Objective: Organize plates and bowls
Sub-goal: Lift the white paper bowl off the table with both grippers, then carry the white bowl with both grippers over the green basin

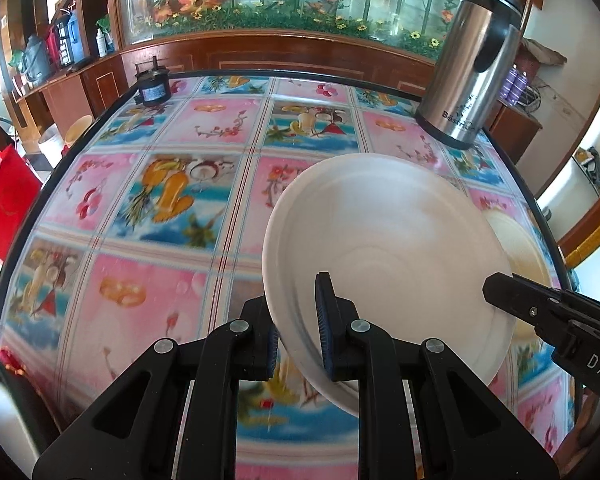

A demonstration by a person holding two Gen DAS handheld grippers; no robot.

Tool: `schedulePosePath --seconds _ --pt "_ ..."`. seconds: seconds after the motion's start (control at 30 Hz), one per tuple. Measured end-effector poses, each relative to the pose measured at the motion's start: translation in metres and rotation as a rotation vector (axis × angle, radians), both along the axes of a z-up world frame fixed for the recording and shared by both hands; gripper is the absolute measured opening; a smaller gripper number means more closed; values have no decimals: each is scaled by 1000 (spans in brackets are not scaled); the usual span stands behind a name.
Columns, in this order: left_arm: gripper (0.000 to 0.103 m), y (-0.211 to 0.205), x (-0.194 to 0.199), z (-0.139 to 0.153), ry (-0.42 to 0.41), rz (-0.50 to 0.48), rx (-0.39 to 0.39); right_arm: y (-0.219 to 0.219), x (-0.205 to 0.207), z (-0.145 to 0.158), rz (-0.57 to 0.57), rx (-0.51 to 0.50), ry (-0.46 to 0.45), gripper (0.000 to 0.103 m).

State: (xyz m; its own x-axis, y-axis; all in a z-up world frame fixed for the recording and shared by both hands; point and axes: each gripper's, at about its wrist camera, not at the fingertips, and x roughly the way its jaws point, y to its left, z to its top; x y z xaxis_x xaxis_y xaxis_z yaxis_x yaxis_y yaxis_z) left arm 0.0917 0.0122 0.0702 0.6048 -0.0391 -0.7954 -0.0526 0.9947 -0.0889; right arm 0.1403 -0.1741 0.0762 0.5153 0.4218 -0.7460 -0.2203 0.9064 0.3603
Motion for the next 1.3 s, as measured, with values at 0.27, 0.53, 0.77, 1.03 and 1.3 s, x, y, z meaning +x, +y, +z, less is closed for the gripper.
schedulePosePath --seconds 0.27,0.53,0.77,1.03,1.3 --pt "16 2 -37 0 -11 -16 4 7 -41 -4 0 -6 -2 15" --pt "16 1 -73 -1 -21 -46 10 7 -79 0 -12 -1 -28 15" --pt "16 10 -104 5 -53 -52 30 16 -107 5 -16 2 -61 15" --pt "16 32 -127 11 -70 -33 31 34 -122 10 13 8 -78 16" --pt "16 57 -146 21 -94 -10 22 56 -130 19 49 7 -105 16"
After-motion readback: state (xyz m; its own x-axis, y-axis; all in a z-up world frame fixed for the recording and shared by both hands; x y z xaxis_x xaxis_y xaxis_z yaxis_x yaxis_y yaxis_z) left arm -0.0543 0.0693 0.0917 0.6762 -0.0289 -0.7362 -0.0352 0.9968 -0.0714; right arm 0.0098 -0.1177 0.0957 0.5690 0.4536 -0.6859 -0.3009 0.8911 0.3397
